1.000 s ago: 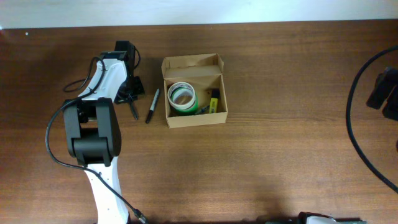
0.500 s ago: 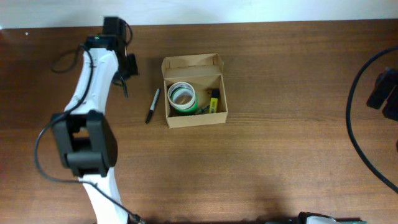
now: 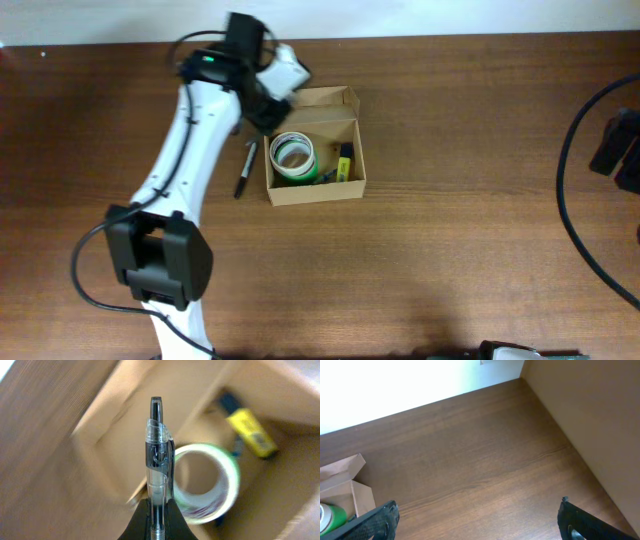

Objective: Pack container
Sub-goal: 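Grasp the clear pen with the left gripper and lift it, then lower the clear pen into the box and open the left gripper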

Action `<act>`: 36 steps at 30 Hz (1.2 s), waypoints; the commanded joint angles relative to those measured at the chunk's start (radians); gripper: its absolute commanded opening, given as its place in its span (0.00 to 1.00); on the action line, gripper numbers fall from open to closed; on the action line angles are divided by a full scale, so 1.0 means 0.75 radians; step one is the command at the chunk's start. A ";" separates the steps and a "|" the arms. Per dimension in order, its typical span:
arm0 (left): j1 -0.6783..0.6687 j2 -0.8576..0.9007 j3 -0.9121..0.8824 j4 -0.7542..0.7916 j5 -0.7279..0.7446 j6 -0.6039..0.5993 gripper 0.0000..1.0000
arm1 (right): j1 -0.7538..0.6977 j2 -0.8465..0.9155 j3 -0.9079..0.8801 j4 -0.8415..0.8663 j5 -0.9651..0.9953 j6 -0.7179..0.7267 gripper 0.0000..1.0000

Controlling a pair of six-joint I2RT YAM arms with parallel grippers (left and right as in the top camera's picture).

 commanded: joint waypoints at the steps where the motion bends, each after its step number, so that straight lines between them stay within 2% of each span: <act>1: -0.074 0.003 -0.019 -0.005 0.091 0.343 0.02 | -0.008 -0.011 0.001 -0.008 0.016 -0.005 0.99; 8: -0.169 0.035 -0.089 0.003 0.100 0.421 0.02 | -0.008 -0.011 0.001 -0.008 0.017 -0.005 0.99; 18: -0.236 0.230 -0.162 0.003 0.165 0.355 0.02 | -0.008 -0.012 -0.054 -0.008 0.017 -0.005 0.99; 24: -0.262 0.239 -0.163 0.007 0.159 0.355 0.02 | -0.008 -0.011 -0.110 -0.008 0.018 -0.006 0.99; 25: -0.262 0.239 -0.163 0.007 0.159 0.355 0.09 | -0.008 -0.011 -0.110 -0.008 0.018 -0.006 0.99; 28: -0.262 0.239 -0.163 0.008 0.149 0.341 0.49 | -0.008 -0.014 -0.110 -0.008 0.018 -0.006 0.99; 29: -0.262 0.239 -0.163 0.010 0.137 0.338 0.59 | -0.008 -0.014 -0.110 -0.008 0.018 -0.006 0.99; 31: -0.262 0.239 -0.162 0.023 0.077 0.305 0.65 | -0.008 -0.014 -0.110 -0.008 0.018 -0.006 0.99; 34: -0.262 0.237 -0.153 0.036 -0.004 0.252 0.65 | -0.008 -0.014 -0.110 -0.008 0.018 -0.006 0.99; 36: -0.262 0.234 -0.128 0.037 -0.051 0.207 0.62 | -0.008 -0.014 -0.110 -0.008 0.018 -0.006 0.99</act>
